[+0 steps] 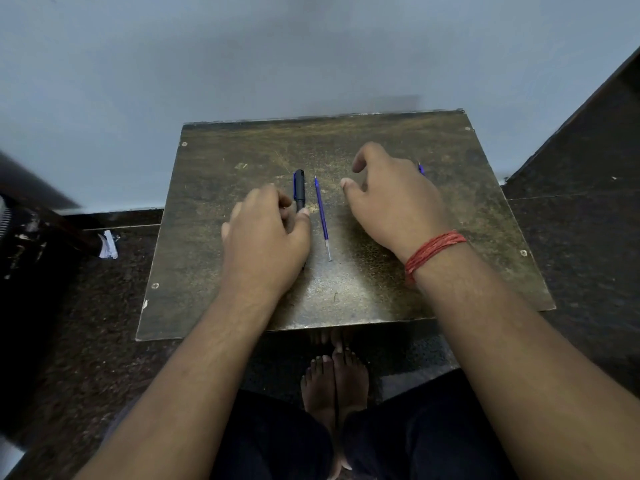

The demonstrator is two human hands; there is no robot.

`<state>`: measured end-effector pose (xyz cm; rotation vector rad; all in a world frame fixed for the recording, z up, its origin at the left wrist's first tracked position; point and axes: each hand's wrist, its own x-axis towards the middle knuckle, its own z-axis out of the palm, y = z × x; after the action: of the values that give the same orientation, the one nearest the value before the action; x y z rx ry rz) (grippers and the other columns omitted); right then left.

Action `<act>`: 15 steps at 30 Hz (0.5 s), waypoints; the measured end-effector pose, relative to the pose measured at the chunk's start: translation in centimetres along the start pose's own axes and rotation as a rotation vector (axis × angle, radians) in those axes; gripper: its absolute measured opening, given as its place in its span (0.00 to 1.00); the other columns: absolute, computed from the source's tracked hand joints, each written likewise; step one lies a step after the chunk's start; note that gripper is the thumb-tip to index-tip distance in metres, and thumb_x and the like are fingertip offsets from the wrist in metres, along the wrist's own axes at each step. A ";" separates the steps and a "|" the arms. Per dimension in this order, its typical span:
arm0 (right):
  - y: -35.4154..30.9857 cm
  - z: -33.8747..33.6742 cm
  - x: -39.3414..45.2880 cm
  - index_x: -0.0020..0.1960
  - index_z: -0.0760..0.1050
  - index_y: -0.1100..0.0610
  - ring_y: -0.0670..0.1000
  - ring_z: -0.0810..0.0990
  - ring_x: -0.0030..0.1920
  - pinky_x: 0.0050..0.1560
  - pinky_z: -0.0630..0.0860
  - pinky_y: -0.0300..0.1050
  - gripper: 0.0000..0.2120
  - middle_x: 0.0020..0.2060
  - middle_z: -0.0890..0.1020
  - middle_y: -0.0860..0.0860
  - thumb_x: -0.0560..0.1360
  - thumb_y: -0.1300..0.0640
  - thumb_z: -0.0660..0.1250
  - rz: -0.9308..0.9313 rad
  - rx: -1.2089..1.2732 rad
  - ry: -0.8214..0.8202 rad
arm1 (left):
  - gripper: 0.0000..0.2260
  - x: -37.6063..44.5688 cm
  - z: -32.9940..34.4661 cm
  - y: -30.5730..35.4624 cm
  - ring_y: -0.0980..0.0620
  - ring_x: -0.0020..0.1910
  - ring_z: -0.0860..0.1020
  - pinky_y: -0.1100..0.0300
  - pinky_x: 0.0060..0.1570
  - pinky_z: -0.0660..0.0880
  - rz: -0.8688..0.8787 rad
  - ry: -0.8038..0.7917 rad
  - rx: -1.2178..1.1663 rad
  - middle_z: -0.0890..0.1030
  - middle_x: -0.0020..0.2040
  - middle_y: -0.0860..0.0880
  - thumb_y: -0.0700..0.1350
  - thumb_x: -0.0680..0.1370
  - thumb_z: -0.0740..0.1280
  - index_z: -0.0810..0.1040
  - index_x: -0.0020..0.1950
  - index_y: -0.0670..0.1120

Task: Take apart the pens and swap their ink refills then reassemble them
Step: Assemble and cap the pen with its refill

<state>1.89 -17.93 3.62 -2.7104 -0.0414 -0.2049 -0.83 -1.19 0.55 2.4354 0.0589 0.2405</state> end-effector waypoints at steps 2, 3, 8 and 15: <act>-0.2 0.1 0.0 0.55 0.71 0.51 0.56 0.81 0.45 0.44 0.78 0.52 0.10 0.43 0.82 0.50 0.79 0.45 0.62 0.002 0.037 0.007 | 0.10 -0.1 0.2 0.1 0.47 0.51 0.76 0.46 0.54 0.69 -0.003 -0.008 0.078 0.77 0.47 0.53 0.56 0.77 0.67 0.74 0.50 0.52; -0.2 0.2 0.0 0.54 0.71 0.50 0.55 0.81 0.45 0.44 0.78 0.52 0.10 0.42 0.82 0.49 0.78 0.45 0.62 0.006 0.054 0.011 | 0.11 -0.1 0.3 0.2 0.46 0.52 0.76 0.45 0.54 0.68 -0.002 -0.011 0.113 0.78 0.48 0.52 0.57 0.76 0.67 0.74 0.50 0.51; 0.1 0.2 0.0 0.53 0.72 0.49 0.52 0.80 0.42 0.43 0.79 0.51 0.08 0.39 0.80 0.46 0.78 0.45 0.64 0.027 0.124 0.011 | 0.09 -0.2 0.7 0.2 0.46 0.52 0.75 0.46 0.52 0.65 0.014 0.008 0.189 0.74 0.47 0.52 0.53 0.77 0.67 0.75 0.50 0.49; 0.2 0.5 0.0 0.51 0.73 0.48 0.48 0.79 0.38 0.40 0.78 0.49 0.07 0.35 0.79 0.44 0.78 0.45 0.64 0.020 0.182 0.004 | 0.07 -0.1 0.9 0.2 0.45 0.50 0.76 0.46 0.52 0.65 0.004 0.054 0.192 0.77 0.47 0.49 0.49 0.79 0.66 0.75 0.48 0.47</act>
<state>2.01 -17.90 3.05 -2.5277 -0.0309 -0.1908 -0.81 -1.90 0.02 2.6203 0.1055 0.3153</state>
